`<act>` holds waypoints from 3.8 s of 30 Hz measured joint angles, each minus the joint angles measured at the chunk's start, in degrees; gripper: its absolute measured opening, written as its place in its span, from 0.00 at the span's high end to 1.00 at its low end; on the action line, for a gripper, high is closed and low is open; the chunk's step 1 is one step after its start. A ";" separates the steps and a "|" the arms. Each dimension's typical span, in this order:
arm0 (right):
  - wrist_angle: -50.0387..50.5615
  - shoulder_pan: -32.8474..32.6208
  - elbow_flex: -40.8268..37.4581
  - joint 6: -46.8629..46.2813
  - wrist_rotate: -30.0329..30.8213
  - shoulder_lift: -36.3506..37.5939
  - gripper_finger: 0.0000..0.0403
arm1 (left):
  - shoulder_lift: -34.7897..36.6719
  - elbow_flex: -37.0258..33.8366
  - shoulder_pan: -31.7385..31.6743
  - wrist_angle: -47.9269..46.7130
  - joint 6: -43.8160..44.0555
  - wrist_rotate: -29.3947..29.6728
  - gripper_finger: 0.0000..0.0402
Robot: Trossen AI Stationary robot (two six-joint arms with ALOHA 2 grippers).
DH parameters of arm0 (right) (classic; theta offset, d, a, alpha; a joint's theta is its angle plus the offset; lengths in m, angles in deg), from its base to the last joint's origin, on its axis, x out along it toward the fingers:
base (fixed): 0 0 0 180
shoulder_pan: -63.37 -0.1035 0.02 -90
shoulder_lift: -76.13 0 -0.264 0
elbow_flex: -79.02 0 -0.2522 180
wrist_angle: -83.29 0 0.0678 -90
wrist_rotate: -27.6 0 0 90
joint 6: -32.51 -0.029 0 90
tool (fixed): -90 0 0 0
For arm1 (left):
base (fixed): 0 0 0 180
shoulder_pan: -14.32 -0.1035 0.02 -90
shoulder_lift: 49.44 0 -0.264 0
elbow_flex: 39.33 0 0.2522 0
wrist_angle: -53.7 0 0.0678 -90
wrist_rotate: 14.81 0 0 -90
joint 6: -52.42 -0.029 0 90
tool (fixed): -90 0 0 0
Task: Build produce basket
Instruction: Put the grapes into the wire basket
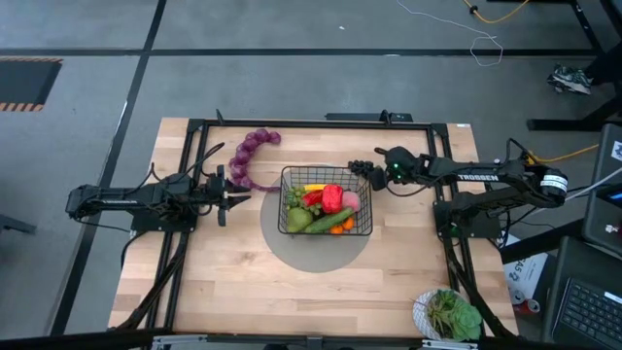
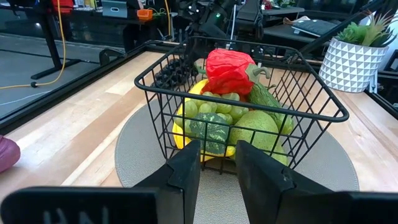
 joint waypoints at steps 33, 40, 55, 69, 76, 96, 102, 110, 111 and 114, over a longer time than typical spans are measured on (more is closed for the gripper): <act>3.01 -3.67 4.28 5.00 3.20 -0.02 1.00 | 0.01 0.00 -0.01 0.00 -0.01 0.00 0.76; 9.70 -6.48 12.85 8.64 11.25 -0.02 1.00 | 0.02 0.00 -0.02 0.00 0.00 0.00 0.76; 12.94 -14.85 30.62 23.54 21.53 -0.02 1.00 | 0.02 -0.01 -0.02 0.00 0.00 0.00 0.76; -5.02 -25.62 33.64 38.72 21.48 0.00 1.00 | 0.00 0.00 -0.02 0.00 0.00 0.00 0.76; -15.15 -29.71 33.64 48.29 21.53 0.00 1.00 | 0.02 0.00 -0.02 0.00 -0.02 0.00 0.76; -10.62 -35.05 33.64 55.98 21.48 0.00 1.00 | 0.01 -0.01 -0.02 0.00 -0.02 0.00 0.76; -6.56 -36.05 33.62 55.06 21.48 0.00 1.00 | 0.02 0.00 -0.02 0.00 -0.02 0.00 0.76; -2.77 -37.35 33.62 55.06 21.48 -0.02 1.00 | 0.01 -0.02 -0.02 0.01 0.00 0.00 0.76; -2.76 -37.49 33.62 55.06 21.48 -0.02 1.00 | 0.00 -0.02 -0.02 0.02 -0.02 0.00 0.76; -2.34 -38.00 33.62 55.04 21.53 -0.02 1.00 | 0.00 0.00 -0.02 0.00 0.00 -0.02 0.76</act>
